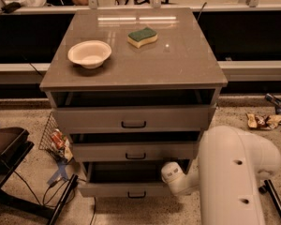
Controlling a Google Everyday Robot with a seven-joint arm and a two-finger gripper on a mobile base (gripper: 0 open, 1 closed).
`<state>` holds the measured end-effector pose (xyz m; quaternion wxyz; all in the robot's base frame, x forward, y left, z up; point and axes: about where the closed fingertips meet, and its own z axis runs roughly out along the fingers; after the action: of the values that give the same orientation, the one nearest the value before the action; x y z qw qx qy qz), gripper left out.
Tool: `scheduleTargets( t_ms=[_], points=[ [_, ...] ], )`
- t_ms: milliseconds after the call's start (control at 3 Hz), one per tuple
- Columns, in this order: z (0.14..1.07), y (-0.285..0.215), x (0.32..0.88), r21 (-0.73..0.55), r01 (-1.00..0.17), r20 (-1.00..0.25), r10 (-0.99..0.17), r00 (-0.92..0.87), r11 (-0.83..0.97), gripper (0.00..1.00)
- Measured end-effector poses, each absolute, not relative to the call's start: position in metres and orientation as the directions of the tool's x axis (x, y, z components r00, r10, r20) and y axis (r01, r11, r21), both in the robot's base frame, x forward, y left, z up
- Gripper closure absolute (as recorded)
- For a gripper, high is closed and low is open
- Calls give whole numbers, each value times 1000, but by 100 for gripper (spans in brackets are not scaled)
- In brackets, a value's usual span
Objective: Open bottom drawer
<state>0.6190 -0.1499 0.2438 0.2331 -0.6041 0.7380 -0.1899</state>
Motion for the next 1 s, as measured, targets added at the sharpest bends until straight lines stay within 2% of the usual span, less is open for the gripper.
scheduleTargets(
  t_ms=[667,1000],
  points=[
    [203,-169,637,-475,-850,-104,-973,-204,229,100],
    [189,-187,614,-415,-872,-96,-965,-243,261,100]
  ],
)
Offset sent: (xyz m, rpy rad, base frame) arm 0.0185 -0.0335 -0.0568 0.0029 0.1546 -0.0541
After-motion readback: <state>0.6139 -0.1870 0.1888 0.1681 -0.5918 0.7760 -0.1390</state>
